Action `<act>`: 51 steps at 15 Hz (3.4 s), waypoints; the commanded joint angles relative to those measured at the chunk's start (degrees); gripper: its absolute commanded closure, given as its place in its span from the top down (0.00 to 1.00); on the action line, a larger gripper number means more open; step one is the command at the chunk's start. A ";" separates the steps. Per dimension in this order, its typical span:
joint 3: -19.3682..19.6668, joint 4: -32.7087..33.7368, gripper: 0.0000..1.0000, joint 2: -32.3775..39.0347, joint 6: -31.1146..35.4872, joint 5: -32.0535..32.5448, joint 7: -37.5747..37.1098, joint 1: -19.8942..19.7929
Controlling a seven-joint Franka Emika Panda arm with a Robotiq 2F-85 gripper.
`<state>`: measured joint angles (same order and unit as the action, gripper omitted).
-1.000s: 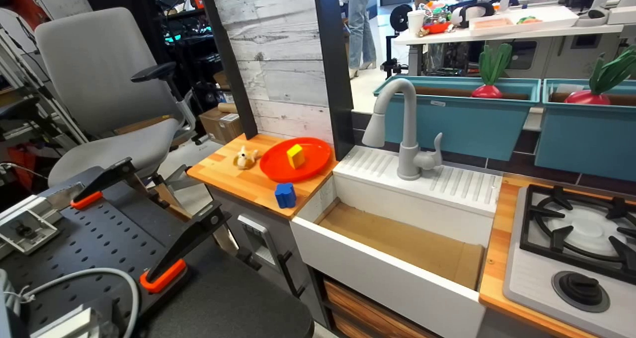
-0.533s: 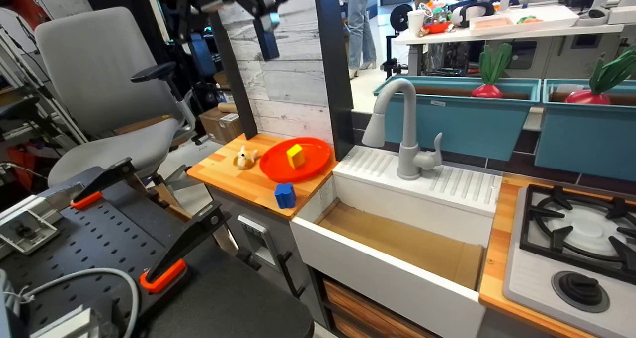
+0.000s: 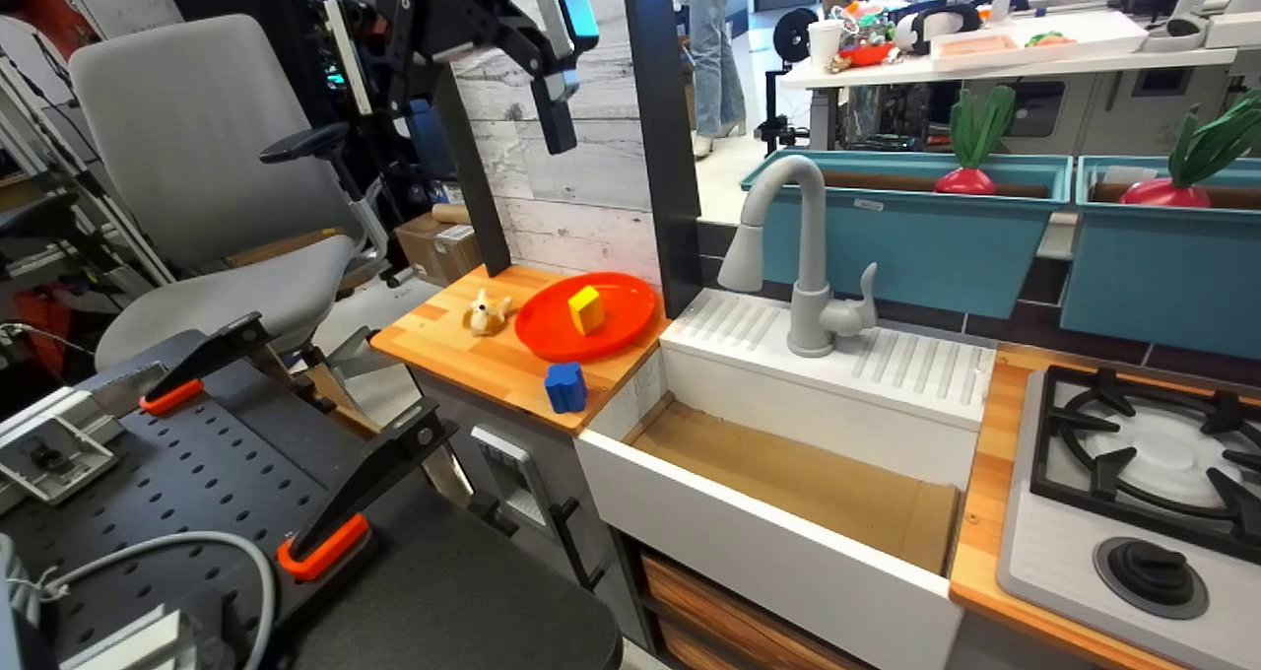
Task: Move the blue cube to the left on the counter
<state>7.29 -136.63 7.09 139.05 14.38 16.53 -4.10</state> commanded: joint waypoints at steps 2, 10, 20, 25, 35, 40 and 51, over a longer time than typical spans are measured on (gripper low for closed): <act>-0.98 1.36 1.00 9.59 9.17 3.63 -4.18 0.17; 0.29 9.23 1.00 30.79 24.68 4.90 -7.84 4.33; -0.06 17.93 0.74 43.90 32.54 3.47 -6.09 6.21; -0.13 19.80 0.35 45.55 32.70 3.39 -5.37 5.89; 0.81 17.63 0.15 43.34 32.31 4.26 -4.03 6.40; 0.56 9.13 0.15 35.89 35.72 5.65 -2.83 9.38; -5.37 7.52 0.15 31.36 34.94 5.42 -2.18 18.09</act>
<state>4.27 -131.72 37.30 176.61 19.56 13.37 14.27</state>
